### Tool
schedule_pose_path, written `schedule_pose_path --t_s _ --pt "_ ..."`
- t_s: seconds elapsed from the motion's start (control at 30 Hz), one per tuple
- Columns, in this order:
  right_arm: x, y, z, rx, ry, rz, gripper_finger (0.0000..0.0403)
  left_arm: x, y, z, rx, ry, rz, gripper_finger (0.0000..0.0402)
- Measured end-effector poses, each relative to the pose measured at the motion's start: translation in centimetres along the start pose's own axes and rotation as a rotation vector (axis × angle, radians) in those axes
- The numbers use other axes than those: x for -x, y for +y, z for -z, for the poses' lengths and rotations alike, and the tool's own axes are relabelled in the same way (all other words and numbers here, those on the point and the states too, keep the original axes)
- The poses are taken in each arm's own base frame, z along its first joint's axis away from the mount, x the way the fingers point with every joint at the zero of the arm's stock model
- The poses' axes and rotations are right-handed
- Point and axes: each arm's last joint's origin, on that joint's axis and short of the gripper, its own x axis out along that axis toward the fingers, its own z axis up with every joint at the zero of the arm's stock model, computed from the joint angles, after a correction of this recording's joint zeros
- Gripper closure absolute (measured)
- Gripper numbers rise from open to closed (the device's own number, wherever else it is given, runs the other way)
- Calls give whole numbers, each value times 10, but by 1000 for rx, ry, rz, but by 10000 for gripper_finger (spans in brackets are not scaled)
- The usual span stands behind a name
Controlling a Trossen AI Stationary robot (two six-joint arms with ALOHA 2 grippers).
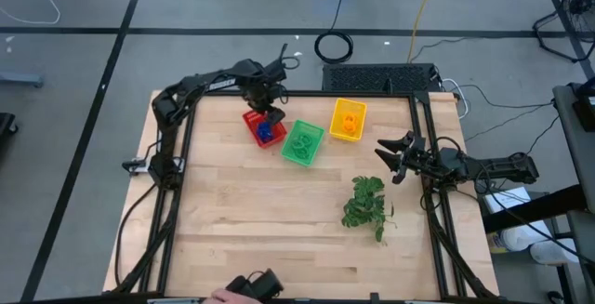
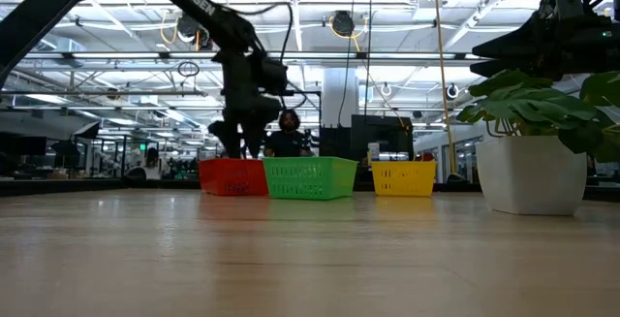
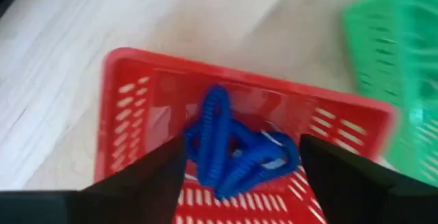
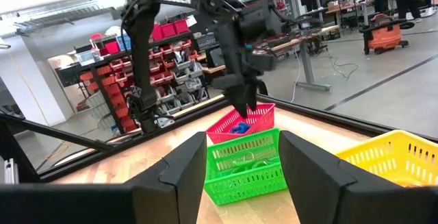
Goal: Sort spring keychains
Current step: Return to Home Position
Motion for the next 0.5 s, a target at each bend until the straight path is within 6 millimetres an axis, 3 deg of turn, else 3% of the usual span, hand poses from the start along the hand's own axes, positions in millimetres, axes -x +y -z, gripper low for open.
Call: schedule_pose_path --t_s 0.23,0.5 --pt "0 0 0 0 0 1 232 36 -38 16 -246 -98 8 51" --pt "0 0 0 0 0 0 232 75 -79 44 -350 -210 19 13"
